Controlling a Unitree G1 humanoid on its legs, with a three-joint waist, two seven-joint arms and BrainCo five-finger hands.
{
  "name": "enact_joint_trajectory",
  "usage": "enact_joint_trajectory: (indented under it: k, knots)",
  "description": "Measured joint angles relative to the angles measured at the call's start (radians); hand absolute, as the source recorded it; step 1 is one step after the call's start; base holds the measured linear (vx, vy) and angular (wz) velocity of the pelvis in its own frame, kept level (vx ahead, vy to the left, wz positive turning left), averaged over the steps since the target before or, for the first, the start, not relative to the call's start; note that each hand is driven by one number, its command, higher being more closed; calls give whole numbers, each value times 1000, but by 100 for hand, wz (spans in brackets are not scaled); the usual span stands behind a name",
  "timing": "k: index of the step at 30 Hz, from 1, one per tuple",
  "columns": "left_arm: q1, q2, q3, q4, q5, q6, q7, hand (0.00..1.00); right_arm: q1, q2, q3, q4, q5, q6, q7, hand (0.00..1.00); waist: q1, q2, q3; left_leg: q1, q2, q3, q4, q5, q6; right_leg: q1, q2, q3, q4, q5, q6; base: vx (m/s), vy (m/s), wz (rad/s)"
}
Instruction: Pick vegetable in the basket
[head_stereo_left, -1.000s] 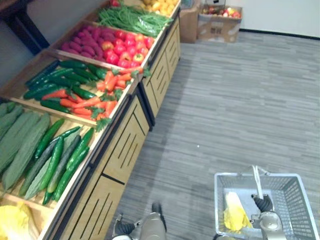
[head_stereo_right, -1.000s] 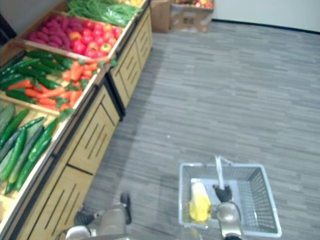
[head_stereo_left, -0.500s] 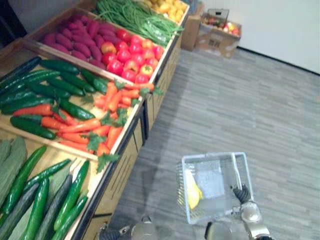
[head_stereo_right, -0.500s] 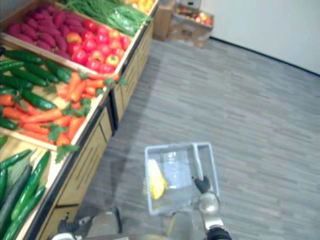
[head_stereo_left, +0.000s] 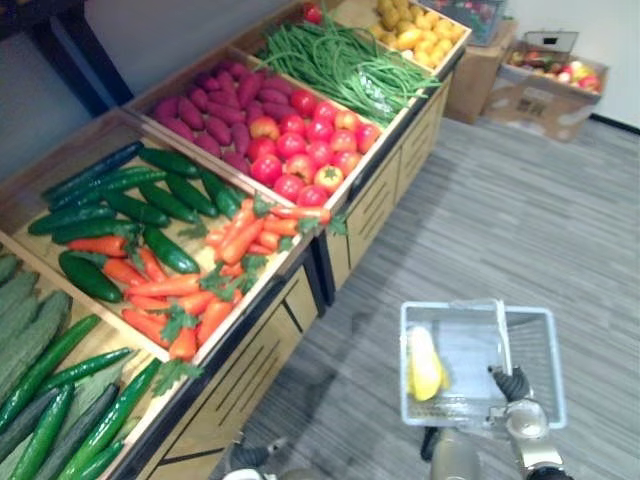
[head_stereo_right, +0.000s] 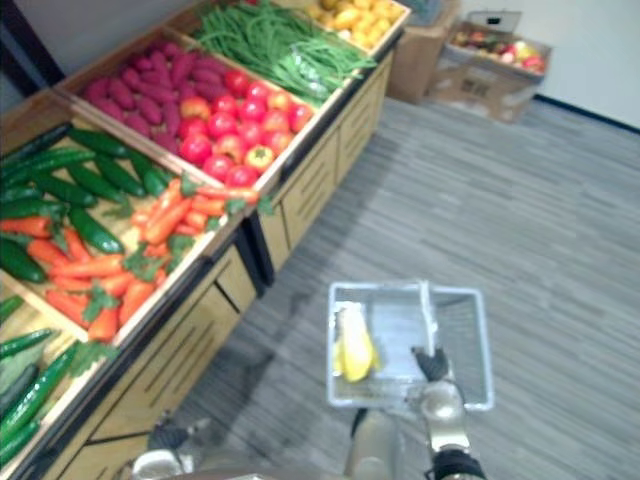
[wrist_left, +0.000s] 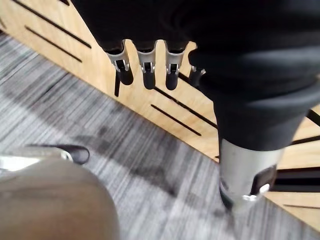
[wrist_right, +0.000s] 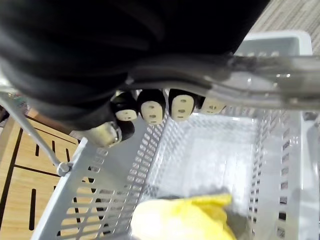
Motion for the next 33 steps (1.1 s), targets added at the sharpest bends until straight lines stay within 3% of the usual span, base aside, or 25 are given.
enact_joint_trajectory:
  k: [3,4,6,7,8,9,11,13,14,15,16,17,18,19,20,21,23,24,25,27,28,29,31,33]
  knots:
    - [-7,2,-9,-8,-2,-1,2,0,22,-13,-24,28,3,2,-9,100,-2,7,-5,-130,26,30,101,195,11,114,-14,-151,-58,-31,-26,321,-355,153]
    - [-8,11,-8,-7,-2,-1,1,0,46,-21,-27,28,4,2,-11,100,-1,1,-3,-199,58,163,137,304,48,196,-20,-257,-134,-32,-30,244,-277,149]
    - [-10,14,-6,-5,-3,0,0,0,54,-23,-48,32,5,3,-15,100,0,-1,-3,-229,70,296,175,288,60,247,-23,-317,-174,-32,-30,212,-192,145]
    - [-9,17,-7,-2,-5,2,0,0,72,-39,-67,54,5,3,-20,100,-1,-3,-1,-251,59,501,210,242,84,332,-26,-409,-229,-31,-28,178,-95,129]
    - [-9,17,-7,-3,-5,2,0,0,70,-41,-67,61,5,3,-21,100,0,-4,-1,-252,54,533,205,237,86,343,-26,-422,-235,-31,-28,195,-25,153]
    - [-8,16,-8,-2,-5,3,0,0,80,-51,-77,82,5,5,-22,100,1,-5,-1,-253,24,635,166,233,98,379,-25,-471,-247,-31,-28,121,57,86]
    - [-6,19,-7,-2,-2,8,-1,0,87,-49,-103,90,4,6,-22,100,0,-15,-6,-241,-31,699,42,225,113,398,-23,-527,-255,-21,-12,152,127,120]
    - [3,22,-6,-5,-2,7,-1,0,77,-46,-100,105,2,6,-17,100,3,-19,-13,-224,-70,674,-56,227,116,398,-13,-538,-268,-13,0,162,120,81]
    - [18,32,-7,0,-2,9,-2,0,62,-30,-90,112,-2,6,-11,100,4,-34,-17,-212,-88,651,-110,228,117,399,-14,-541,-254,-9,5,196,113,64]
    - [27,27,-11,1,-2,10,-4,0,50,-15,-83,114,-7,3,-7,100,4,-31,-14,-206,-79,624,-126,230,119,372,-31,-532,-161,-18,-7,188,82,59]
    - [27,25,-11,0,-1,11,-4,0,39,-7,-81,118,-7,1,-6,100,4,-15,-4,-206,-66,607,-126,230,119,350,-28,-514,-125,-34,6,126,-57,44]
    - [27,26,-3,5,-1,14,-4,0,11,5,-60,124,-8,-1,-4,100,6,2,4,-206,-18,582,-110,230,119,351,63,-486,-295,-78,30,89,-163,30]
    - [27,53,-1,10,0,16,-6,0,5,30,-40,113,-8,-3,-4,100,14,-39,7,-235,-23,567,-12,228,119,372,105,-473,-540,78,-16,77,-184,40]
    - [28,62,3,10,0,13,-5,0,6,47,-37,98,-8,-5,-6,100,14,-81,12,-265,-45,563,46,197,106,366,70,-466,-562,210,-49,34,-112,42]
    - [26,32,1,22,2,9,-1,0,25,19,-28,98,-7,-8,-8,100,16,-35,3,-265,-32,521,10,186,97,390,85,-482,-546,188,-21,63,39,14]
    - [45,1,-7,27,2,8,-5,0,23,-9,-9,99,-8,-9,-7,100,28,14,-20,-264,-39,529,-38,196,116,389,100,-479,-546,182,-17,75,92,-3]
    - [38,-4,-8,42,2,8,-3,0,9,-4,3,98,-8,-12,-6,100,29,22,-25,-250,-66,537,-83,192,113,363,65,-478,-496,151,4,130,127,-2]
    - [37,-3,-7,42,2,8,-6,0,6,4,4,99,-8,-11,-6,100,28,20,-24,-250,-72,536,-86,182,114,349,47,-476,-457,132,9,166,148,9]
    - [36,4,-9,42,2,10,-7,0,8,27,24,111,-8,-7,-4,100,29,5,-15,-229,-83,543,-87,154,116,305,-28,-463,-282,86,14,132,131,2]
    - [46,9,-9,42,2,11,-8,0,6,38,42,116,-8,-2,1,100,30,-6,-10,-194,-95,553,-91,152,119,270,-93,-434,-132,80,0,128,153,-10]
    - [55,21,-10,38,2,11,-8,0,-4,56,56,113,-7,-3,3,100,30,-26,-3,-149,-113,563,-91,134,130,232,-155,-353,8,96,-23,150,189,-7]
    - [53,38,-25,27,2,18,-8,0,-23,72,65,107,-7,-3,6,100,26,-36,2,-120,-116,556,-91,124,139,190,-179,-269,104,112,-53,145,146,8]
    - [45,56,-40,5,2,21,-9,0,-24,88,65,107,-7,-3,16,100,26,-40,4,-111,-99,527,-96,123,139,184,-142,-213,76,62,-40,121,23,45]
    - [39,82,-27,-8,0,21,-7,0,-15,105,65,130,-7,-5,30,100,28,-66,2,-94,-83,504,-99,128,132,184,-62,-164,-58,60,-35,165,-47,40]
